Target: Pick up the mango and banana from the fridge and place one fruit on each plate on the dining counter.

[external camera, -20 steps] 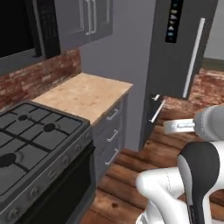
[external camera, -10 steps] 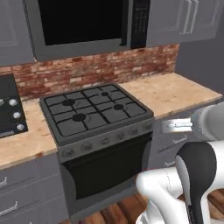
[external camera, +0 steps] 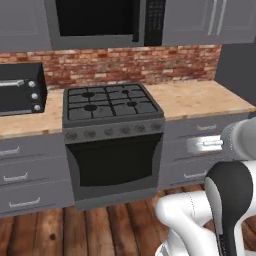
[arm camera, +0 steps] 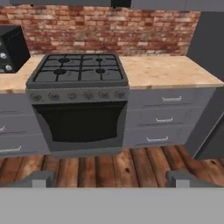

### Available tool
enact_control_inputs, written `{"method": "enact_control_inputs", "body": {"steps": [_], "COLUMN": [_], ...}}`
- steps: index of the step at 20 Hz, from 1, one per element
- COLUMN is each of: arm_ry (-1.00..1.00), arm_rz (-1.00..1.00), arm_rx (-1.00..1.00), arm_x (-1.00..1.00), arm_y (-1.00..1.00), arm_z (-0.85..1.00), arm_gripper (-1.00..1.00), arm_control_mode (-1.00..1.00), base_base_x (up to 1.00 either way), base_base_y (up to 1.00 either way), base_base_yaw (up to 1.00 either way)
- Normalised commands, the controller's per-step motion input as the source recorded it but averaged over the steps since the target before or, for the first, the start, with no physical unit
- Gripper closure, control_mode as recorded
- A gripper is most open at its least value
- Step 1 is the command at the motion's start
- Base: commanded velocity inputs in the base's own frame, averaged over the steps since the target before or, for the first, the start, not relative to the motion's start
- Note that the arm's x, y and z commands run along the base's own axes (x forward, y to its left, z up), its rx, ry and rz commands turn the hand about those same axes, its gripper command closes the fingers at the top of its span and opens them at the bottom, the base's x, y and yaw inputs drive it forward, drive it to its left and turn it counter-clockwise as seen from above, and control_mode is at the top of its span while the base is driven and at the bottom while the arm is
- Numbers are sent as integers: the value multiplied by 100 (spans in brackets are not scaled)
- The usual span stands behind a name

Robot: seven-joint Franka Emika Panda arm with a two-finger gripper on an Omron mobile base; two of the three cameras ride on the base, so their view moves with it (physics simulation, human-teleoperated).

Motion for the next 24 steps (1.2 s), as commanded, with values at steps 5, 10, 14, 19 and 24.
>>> {"method": "enact_control_inputs", "body": {"steps": [5, 10, 14, 19, 24], "arm_ry": [0, 0, 0, 0, 0], "arm_rz": [0, 0, 0, 0, 0], "arm_rx": [0, 0, 0, 0, 0], "arm_x": [0, 0, 0, 0, 0], "arm_y": [0, 0, 0, 0, 0], "arm_z": [0, 0, 0, 0, 0], "arm_gripper": [-100, -100, -100, -100, -100], "arm_control_mode": [100, 100, 100, 100, 100], "base_base_x": [-100, -81, -59, -7, 4], "base_base_y": [-100, -100, -100, -100, -100], "base_base_yaw": [15, 2, 0, 3, 10]}}
